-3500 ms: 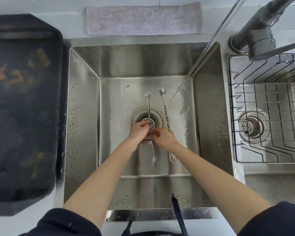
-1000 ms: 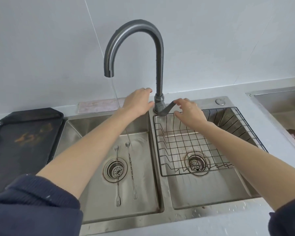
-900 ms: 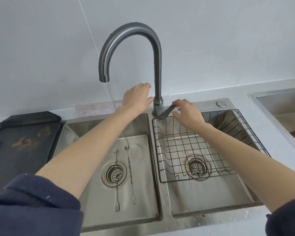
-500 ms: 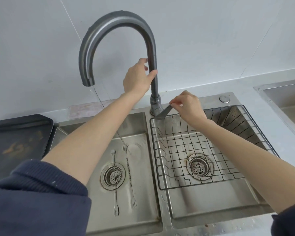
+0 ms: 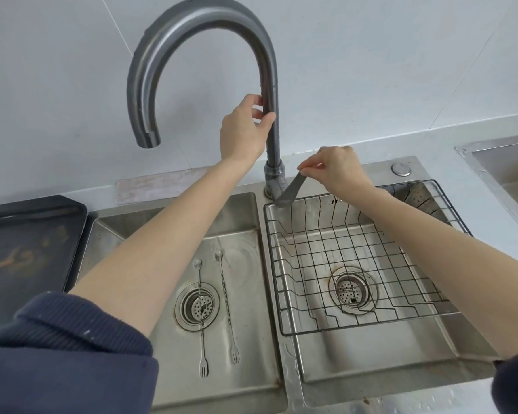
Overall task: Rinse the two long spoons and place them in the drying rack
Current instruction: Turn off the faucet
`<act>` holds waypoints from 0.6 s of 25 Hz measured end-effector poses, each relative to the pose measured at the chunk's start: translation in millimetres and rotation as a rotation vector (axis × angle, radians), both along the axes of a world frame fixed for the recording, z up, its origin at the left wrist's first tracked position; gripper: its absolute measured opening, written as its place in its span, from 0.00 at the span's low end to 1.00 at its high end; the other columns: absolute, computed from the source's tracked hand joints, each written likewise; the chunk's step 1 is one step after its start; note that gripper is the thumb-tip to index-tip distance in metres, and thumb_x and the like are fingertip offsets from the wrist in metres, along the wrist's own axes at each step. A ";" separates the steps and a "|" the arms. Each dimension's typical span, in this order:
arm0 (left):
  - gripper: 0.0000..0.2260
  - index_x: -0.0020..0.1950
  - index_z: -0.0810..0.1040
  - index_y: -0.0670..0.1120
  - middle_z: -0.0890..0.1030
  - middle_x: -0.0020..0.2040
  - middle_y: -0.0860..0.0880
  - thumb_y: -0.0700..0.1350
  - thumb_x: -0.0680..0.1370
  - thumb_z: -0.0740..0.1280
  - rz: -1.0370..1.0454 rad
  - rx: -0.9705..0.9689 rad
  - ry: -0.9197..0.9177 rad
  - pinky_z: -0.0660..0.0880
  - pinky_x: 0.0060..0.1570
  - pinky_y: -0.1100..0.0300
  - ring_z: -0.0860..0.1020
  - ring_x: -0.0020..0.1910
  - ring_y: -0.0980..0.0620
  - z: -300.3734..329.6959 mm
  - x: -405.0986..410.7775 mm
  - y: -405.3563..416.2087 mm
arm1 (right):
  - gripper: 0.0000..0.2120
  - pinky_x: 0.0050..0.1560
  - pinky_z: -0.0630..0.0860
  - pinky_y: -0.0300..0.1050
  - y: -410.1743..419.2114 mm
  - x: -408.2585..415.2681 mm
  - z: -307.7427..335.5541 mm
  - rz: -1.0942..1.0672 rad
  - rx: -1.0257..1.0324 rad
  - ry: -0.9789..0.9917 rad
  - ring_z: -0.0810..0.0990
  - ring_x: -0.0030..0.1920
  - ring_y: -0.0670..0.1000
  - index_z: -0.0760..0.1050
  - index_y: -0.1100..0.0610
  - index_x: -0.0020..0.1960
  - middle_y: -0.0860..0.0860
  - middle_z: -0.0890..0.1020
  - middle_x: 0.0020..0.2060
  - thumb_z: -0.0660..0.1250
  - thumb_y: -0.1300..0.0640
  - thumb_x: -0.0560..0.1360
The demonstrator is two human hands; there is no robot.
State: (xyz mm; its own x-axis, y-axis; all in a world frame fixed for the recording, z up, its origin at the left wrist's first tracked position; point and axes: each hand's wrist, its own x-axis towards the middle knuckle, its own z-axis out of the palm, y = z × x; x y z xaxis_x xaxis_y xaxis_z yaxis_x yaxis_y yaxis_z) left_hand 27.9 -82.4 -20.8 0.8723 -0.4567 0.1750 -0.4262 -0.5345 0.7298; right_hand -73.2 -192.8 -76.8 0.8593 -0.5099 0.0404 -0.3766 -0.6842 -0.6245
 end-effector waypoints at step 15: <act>0.17 0.66 0.71 0.46 0.78 0.63 0.47 0.45 0.77 0.61 -0.100 0.217 0.034 0.72 0.62 0.53 0.76 0.60 0.48 -15.4 -19.9 64.7 | 0.16 0.64 0.65 0.52 48.3 -22.8 11.8 0.106 -0.271 0.087 0.74 0.62 0.58 0.74 0.56 0.64 0.55 0.78 0.60 0.58 0.59 0.77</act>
